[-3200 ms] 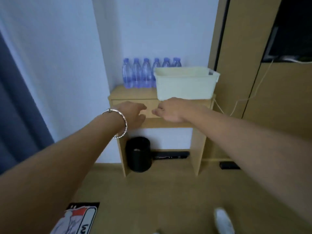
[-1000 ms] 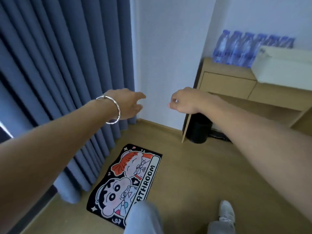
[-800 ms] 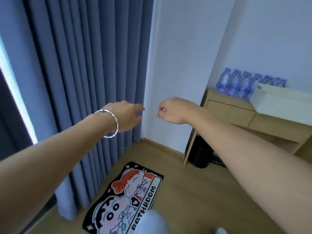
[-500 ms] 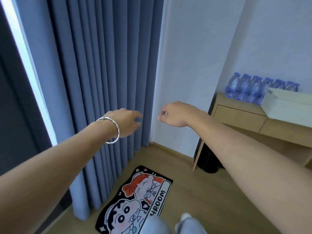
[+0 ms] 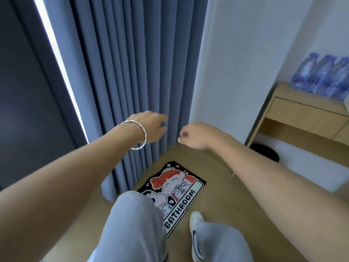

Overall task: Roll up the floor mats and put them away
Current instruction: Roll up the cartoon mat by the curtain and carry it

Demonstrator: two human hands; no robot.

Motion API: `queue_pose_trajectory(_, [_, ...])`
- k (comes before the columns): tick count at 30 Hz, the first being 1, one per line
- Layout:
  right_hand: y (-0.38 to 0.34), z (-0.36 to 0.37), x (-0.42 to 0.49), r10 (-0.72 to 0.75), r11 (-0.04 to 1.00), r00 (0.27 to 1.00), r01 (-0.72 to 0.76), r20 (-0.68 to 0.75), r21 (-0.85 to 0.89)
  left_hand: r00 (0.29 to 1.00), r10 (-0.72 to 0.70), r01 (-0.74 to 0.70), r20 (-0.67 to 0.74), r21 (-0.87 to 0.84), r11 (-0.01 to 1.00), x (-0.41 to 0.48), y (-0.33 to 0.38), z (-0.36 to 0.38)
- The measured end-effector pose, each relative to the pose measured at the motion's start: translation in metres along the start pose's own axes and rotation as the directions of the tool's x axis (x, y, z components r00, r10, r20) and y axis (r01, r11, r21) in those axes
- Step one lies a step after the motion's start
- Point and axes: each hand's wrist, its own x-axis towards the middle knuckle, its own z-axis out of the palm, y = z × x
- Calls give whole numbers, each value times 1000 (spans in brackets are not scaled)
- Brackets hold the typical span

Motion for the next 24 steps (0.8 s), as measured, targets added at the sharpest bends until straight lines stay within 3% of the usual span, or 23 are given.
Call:
queue_pose_trajectory(8, [65, 110, 29, 56, 991, 991, -70, 125, 113, 965, 23, -35, 261, 42, 998, 19, 25, 113])
queue_pose_trajectory(15, [90, 227, 107, 117, 978, 930, -169, 349, 121, 888, 18, -27, 460, 13, 1000, 77, -30, 218])
queue_pose_trajectory(20, [91, 308, 190, 119, 970, 845, -210, 522, 119, 770, 69, -41, 635, -59, 997, 148, -65, 322])
queue_pose_trajectory(24, [104, 372, 245, 131, 957, 788, -260, 602, 132, 710, 145, -140, 689, -65, 988, 194, -81, 407])
